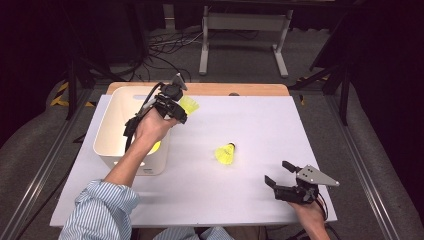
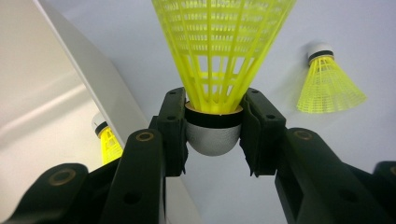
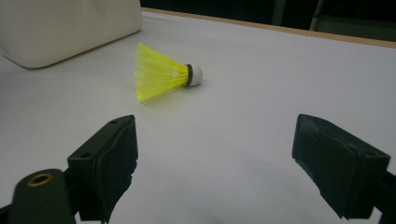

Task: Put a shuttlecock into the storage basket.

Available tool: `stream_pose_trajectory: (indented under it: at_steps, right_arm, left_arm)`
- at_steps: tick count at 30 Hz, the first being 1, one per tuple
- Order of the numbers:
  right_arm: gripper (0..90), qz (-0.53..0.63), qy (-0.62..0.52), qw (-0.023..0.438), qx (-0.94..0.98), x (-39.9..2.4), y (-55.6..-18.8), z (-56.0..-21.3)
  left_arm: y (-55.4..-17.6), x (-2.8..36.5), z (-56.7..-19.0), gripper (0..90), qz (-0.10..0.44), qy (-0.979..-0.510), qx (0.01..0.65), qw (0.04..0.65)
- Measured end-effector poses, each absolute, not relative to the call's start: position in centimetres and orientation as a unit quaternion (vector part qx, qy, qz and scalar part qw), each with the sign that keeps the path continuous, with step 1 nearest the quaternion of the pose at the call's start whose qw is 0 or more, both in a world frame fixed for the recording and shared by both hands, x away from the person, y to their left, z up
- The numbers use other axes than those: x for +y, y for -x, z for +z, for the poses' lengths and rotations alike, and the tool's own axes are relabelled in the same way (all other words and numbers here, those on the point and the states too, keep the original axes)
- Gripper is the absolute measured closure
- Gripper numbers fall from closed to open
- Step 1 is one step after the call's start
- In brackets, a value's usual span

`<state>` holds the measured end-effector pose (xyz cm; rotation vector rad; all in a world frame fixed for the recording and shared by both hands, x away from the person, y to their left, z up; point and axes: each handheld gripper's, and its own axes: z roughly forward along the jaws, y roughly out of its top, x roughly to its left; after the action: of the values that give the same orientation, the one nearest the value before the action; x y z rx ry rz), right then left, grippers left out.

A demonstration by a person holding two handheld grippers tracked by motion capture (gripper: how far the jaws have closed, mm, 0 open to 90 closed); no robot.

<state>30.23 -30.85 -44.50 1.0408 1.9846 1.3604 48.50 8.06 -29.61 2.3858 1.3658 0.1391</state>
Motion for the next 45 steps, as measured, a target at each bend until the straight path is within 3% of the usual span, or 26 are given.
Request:
stream_pose_trajectory:
  at_steps: [45]
  right_arm:
    - [14.7,0.501,-0.384,0.257,0.732,-30.8,-30.3,-44.5]
  left_arm:
    - [-48.3,11.4,-27.8,64.7,0.06,-0.835,0.508,0.203]
